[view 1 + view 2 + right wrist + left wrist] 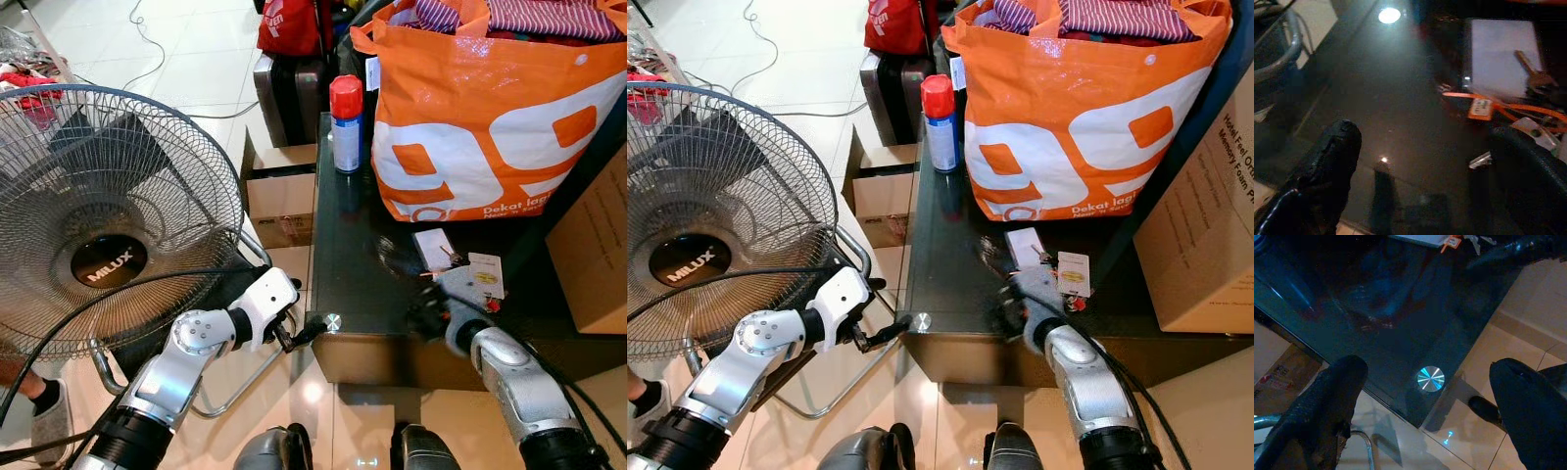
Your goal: Hang keys on a hook
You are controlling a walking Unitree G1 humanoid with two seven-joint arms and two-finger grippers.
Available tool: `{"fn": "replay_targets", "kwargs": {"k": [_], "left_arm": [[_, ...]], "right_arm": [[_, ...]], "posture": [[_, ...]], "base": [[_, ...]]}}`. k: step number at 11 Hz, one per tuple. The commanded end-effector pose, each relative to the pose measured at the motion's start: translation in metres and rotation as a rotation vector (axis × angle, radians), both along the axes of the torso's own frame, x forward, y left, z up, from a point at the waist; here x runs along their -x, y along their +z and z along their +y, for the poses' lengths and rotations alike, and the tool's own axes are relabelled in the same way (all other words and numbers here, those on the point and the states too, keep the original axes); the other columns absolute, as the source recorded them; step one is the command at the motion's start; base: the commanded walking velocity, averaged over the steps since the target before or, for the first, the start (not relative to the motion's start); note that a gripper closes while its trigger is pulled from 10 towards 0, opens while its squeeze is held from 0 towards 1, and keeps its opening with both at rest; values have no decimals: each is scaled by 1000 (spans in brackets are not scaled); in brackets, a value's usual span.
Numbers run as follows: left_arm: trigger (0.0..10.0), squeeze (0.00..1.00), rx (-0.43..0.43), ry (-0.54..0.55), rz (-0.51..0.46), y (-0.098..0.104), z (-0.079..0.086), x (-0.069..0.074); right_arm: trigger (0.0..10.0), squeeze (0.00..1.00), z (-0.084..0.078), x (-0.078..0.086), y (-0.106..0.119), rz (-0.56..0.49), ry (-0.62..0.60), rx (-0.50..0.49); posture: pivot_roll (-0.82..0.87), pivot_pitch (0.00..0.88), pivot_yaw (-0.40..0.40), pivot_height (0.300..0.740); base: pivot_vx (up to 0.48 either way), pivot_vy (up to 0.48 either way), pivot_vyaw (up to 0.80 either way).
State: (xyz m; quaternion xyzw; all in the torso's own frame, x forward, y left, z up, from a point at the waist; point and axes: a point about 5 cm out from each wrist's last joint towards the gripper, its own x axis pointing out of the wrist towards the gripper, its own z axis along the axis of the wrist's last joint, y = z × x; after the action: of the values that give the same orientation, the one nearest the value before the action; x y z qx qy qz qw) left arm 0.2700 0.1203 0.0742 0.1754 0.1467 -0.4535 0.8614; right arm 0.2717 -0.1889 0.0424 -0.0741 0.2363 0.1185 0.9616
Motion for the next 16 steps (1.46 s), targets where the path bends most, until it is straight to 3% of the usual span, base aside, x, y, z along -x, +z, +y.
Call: {"fn": "replay_targets", "kwargs": {"k": [1,3,5,8,9,10,12,16], "left_arm": [[10000,0,-20,-10,3,-2,2,0],[10000,0,-20,-12,3,-2,1,-1],[10000,0,-19,-12,4,-3,1,0],[10000,0,-19,-12,4,-3,1,1],[10000,0,-18,-13,4,-3,1,1],[10000,0,-17,-16,3,-2,1,1],[10000,0,-19,-20,4,-2,1,1],[10000,0,-24,-24,3,-2,3,2]], "right_arm": [[10000,0,5,1,-4,16,-14,-2],[10000,0,13,-1,-10,46,5,9],[10000,0,19,5,-25,141,76,33],[10000,0,15,9,-25,153,94,12],[10000,0,17,8,-19,120,108,-45],[10000,0,13,0,-7,29,38,-97],[10000,0,4,-11,-4,-18,-73,-65],[10000,0,-5,-23,-10,-8,-195,13]], "posture": [[-127,162,183,740],[-126,164,184,740],[-123,166,182,740],[-125,166,182,740],[-126,167,182,740],[-126,167,182,740],[-122,166,183,740],[-114,157,181,740]], "base": [[0,0,0],[0,0,0],[0,0,0],[0,0,0],[0,0,0],[0,0,0],[0,0,0],[0,0,0]]}}
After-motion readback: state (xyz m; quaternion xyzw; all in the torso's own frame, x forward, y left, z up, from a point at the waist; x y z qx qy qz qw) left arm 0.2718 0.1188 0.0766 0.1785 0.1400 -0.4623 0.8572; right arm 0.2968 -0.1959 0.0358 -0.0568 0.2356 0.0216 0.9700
